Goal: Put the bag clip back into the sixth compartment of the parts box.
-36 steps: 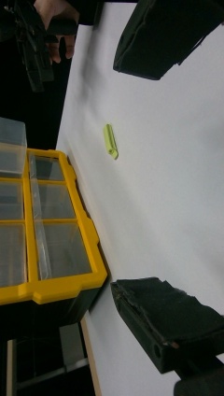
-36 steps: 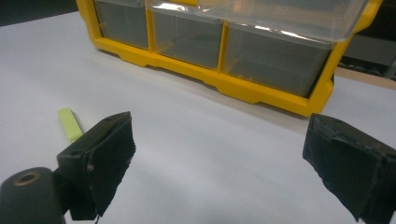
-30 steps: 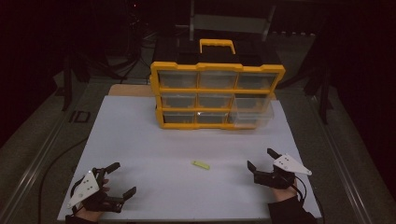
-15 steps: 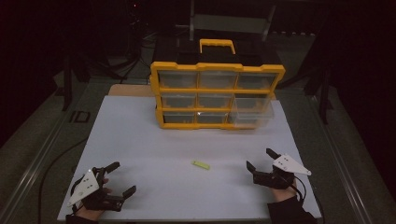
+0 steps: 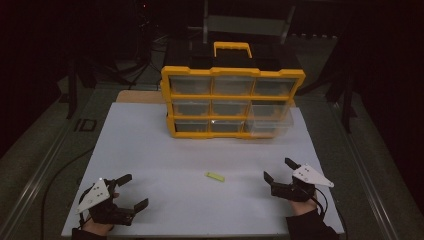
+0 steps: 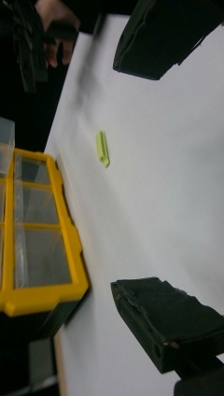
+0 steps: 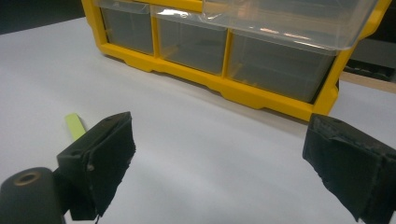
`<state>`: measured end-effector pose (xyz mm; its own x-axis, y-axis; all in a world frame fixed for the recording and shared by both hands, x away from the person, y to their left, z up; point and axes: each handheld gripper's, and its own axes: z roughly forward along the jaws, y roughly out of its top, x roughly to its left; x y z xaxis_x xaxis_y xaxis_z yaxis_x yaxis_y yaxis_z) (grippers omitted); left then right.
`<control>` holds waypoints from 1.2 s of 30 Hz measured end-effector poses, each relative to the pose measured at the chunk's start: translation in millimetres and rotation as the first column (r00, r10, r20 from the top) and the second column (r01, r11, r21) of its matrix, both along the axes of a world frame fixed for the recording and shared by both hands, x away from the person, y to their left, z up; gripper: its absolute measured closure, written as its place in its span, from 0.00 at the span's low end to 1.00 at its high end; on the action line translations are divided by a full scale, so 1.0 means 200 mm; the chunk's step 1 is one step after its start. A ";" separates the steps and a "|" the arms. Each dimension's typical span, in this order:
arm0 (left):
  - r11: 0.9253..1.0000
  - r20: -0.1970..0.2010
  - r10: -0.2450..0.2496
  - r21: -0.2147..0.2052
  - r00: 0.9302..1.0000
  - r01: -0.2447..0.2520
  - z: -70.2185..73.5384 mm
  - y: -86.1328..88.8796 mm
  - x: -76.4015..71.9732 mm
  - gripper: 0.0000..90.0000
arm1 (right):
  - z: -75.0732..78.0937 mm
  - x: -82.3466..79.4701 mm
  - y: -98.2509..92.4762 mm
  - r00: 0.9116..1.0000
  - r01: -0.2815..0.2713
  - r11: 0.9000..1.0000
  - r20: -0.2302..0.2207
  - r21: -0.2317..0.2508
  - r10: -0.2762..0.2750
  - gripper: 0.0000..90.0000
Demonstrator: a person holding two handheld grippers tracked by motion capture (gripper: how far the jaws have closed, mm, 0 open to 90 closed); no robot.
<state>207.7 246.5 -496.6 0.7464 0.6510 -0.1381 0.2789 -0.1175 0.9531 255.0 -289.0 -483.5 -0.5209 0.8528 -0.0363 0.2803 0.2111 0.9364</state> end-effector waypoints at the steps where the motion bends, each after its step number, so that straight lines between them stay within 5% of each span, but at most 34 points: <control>1: 1.000 0.001 -0.004 -0.001 1.000 0.004 0.02 -0.01 0.00 0.00 | 0.00 0.00 0.00 1.000 -0.001 1.000 0.000 0.002 0.001 0.10; 6: 1.000 0.017 -0.026 -0.009 1.000 0.027 0.13 -0.03 0.02 0.00 | 0.00 -0.01 0.01 1.000 -0.007 1.000 0.002 0.005 0.007 0.10; 14: 0.995 -0.009 -0.094 0.032 0.996 0.094 0.29 -0.07 0.10 0.00 | 0.01 -0.01 0.01 1.000 -0.006 1.000 0.006 0.014 0.006 0.10; 36: 0.967 0.024 -0.234 0.108 0.972 0.230 0.50 -0.30 0.29 0.00 | 0.02 0.00 0.01 1.000 -0.015 1.000 0.011 0.017 0.015 0.10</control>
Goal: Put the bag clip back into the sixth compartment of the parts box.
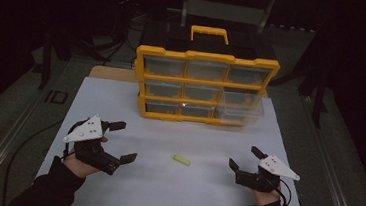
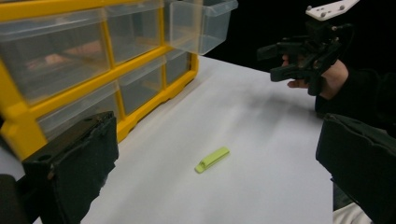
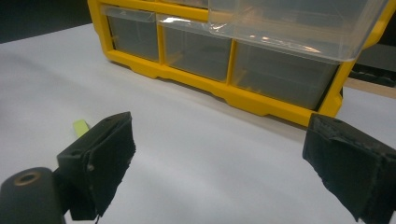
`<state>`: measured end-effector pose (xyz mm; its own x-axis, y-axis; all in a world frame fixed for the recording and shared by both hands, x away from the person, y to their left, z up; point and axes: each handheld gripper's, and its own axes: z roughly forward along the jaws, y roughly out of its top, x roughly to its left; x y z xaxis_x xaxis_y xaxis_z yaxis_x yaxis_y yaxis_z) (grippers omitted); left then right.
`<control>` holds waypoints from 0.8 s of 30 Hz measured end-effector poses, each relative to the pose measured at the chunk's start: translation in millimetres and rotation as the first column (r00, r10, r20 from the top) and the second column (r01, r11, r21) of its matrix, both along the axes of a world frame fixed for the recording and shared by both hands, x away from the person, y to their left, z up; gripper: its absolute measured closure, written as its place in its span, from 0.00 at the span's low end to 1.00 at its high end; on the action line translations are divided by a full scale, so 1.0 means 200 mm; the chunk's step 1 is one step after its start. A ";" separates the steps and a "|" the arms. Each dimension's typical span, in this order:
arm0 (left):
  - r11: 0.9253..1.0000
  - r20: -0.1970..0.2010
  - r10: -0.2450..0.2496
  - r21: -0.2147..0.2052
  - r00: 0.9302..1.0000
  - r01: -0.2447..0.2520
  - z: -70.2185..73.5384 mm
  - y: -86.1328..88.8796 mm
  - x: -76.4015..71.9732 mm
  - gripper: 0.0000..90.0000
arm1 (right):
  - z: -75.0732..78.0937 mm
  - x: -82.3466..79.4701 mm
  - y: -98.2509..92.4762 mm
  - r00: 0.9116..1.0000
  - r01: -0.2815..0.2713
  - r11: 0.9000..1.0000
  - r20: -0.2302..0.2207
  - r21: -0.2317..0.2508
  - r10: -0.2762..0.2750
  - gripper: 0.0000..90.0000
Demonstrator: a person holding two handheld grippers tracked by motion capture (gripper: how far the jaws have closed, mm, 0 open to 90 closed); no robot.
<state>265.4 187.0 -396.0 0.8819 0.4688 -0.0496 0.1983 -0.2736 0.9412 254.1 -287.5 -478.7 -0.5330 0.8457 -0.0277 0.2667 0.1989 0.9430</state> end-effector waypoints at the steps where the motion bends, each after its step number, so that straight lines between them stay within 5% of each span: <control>1: 1.000 -0.001 -0.009 0.000 1.000 0.009 0.00 -0.01 0.01 0.00 | 0.00 0.00 0.00 1.000 0.000 1.000 0.001 0.000 0.000 0.10; 13: 0.998 0.001 -0.066 0.020 0.998 0.066 0.00 -0.15 0.11 0.00 | 0.00 0.00 0.01 1.000 -0.008 1.000 0.003 -0.002 0.008 0.10; 24: 0.993 -0.015 -0.105 0.049 0.994 0.106 -0.12 -0.30 0.21 0.09 | 0.00 0.00 0.00 1.000 -0.008 1.000 0.004 -0.003 0.008 0.10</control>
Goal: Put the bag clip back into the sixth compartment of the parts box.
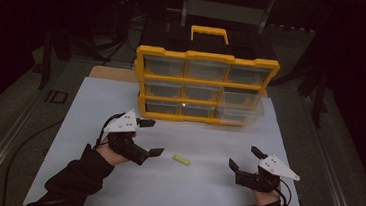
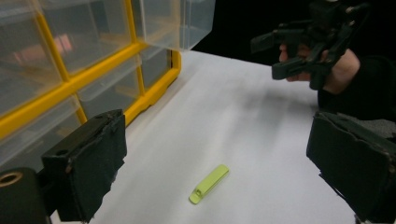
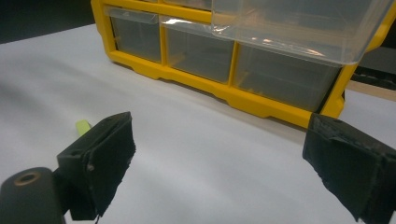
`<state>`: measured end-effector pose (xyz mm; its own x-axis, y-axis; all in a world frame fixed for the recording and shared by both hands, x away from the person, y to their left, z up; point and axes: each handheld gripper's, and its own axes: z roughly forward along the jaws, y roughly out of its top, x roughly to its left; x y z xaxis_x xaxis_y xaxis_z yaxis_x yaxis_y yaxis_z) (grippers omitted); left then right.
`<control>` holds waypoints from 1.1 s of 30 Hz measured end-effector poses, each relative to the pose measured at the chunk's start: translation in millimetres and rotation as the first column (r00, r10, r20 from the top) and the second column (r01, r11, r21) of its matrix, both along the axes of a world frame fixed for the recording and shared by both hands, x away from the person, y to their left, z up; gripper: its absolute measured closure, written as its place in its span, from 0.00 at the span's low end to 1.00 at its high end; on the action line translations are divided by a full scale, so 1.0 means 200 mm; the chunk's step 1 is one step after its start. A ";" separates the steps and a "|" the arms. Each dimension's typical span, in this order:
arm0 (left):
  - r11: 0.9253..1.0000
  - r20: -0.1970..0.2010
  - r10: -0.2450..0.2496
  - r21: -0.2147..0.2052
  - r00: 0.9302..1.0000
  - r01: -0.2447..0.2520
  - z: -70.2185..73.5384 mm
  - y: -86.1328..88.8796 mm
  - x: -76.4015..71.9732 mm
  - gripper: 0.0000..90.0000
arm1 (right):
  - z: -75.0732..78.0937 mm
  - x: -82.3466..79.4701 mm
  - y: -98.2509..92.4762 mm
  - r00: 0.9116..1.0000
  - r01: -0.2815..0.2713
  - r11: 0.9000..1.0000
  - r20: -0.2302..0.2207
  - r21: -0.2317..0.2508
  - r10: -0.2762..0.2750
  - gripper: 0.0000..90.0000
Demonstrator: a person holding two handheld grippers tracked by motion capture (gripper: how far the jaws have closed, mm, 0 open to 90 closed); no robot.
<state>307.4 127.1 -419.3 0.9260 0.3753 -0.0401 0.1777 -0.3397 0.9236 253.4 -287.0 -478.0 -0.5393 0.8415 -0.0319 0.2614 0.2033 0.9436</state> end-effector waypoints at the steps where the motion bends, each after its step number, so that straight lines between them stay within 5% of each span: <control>1: 1.000 0.003 -0.001 0.009 1.000 0.001 -0.01 -0.01 0.01 0.12 | 0.00 0.00 0.00 1.000 0.001 1.000 -0.001 0.002 -0.001 0.10; 10: 0.999 -0.030 -0.043 0.030 0.999 0.044 -0.14 -0.13 0.08 0.42 | 0.00 0.00 0.00 1.000 -0.001 1.000 -0.002 0.002 0.001 0.10; 18: 0.996 -0.080 0.006 0.088 0.997 0.002 -0.23 -0.22 0.14 0.61 | 0.00 0.00 0.00 1.000 -0.003 1.000 -0.003 -0.003 0.003 0.10; 28: 0.985 -0.105 0.038 0.173 0.994 -0.019 -0.33 -0.28 0.19 0.89 | -0.01 0.00 -0.01 1.000 -0.009 1.000 -0.005 -0.002 0.009 0.10; 33: 0.973 -0.097 0.057 0.228 0.994 -0.033 -0.37 -0.31 0.20 1.00 | 0.00 0.00 0.00 1.000 -0.012 1.000 -0.002 -0.006 0.012 0.10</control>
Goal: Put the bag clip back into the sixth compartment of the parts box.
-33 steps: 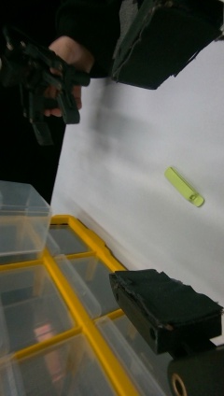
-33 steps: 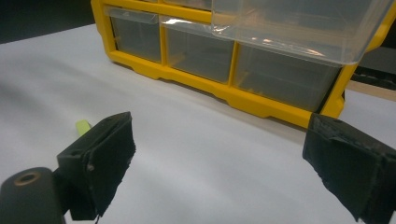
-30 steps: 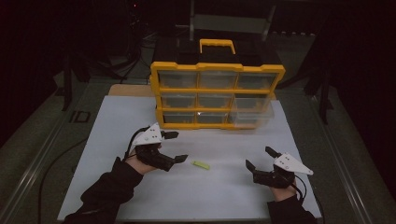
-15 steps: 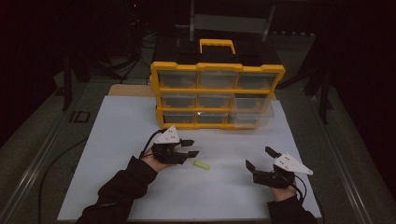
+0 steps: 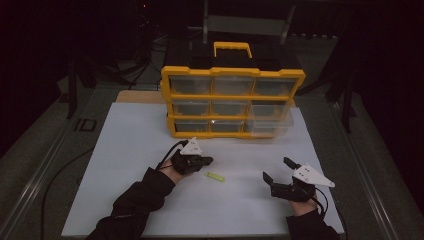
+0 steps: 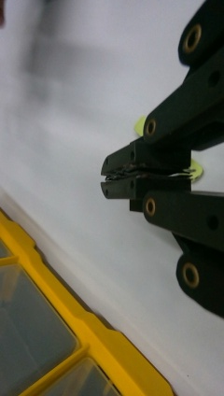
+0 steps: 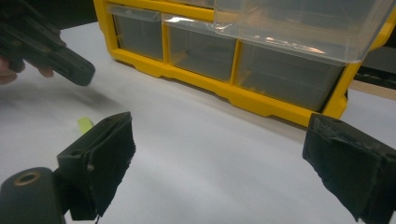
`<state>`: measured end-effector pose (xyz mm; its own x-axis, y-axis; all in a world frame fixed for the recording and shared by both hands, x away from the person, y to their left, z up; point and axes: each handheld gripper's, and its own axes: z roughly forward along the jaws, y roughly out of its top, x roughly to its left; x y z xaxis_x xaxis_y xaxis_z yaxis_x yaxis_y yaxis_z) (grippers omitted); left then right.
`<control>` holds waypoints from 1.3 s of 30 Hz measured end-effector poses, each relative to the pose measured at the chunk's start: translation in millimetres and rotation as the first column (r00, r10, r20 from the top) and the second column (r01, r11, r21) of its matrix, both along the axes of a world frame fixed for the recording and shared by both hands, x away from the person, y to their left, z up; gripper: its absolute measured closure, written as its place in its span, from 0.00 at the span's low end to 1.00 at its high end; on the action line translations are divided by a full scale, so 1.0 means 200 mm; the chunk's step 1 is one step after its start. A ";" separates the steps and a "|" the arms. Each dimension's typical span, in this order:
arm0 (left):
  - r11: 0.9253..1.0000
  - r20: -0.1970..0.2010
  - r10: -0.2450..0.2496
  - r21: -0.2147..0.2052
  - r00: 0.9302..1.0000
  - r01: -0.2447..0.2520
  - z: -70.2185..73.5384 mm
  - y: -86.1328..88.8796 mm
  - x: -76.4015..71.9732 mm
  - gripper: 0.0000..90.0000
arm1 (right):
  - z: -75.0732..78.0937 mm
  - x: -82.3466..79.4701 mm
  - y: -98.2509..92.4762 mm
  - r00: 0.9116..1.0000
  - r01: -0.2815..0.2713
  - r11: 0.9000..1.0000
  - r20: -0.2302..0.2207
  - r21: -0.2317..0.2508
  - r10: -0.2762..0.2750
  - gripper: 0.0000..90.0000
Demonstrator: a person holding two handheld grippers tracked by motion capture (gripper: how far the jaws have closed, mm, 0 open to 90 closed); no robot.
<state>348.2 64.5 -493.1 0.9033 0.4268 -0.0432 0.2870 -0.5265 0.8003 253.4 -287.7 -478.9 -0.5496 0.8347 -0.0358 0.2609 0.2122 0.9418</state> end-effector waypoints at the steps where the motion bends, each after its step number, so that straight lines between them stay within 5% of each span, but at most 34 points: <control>1: 1.000 -0.009 0.005 0.023 1.000 -0.005 -0.02 -0.01 0.01 1.00 | 0.00 0.00 0.00 1.000 0.000 1.000 -0.001 0.001 0.000 0.10; 15: 0.991 -0.091 -0.034 0.123 0.995 0.045 -0.11 -0.08 0.04 1.00 | 0.00 0.00 -0.01 1.000 -0.001 1.000 0.003 -0.002 0.001 0.10; 23: 0.983 -0.100 -0.057 0.166 0.993 0.073 -0.12 -0.09 0.02 1.00 | 0.00 0.00 -0.01 1.000 0.000 1.000 0.002 0.003 0.000 0.10; 39: 0.976 -0.127 -0.095 0.186 0.987 0.118 -0.08 -0.06 -0.09 1.00 | 0.00 0.00 -0.01 1.000 0.000 1.000 0.000 0.002 0.000 0.10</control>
<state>329.8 52.0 -508.8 0.9376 0.3389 -0.0780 0.3066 -0.6996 0.6454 252.6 -289.3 -478.0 -0.5496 0.8347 -0.0340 0.2611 0.2103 0.9421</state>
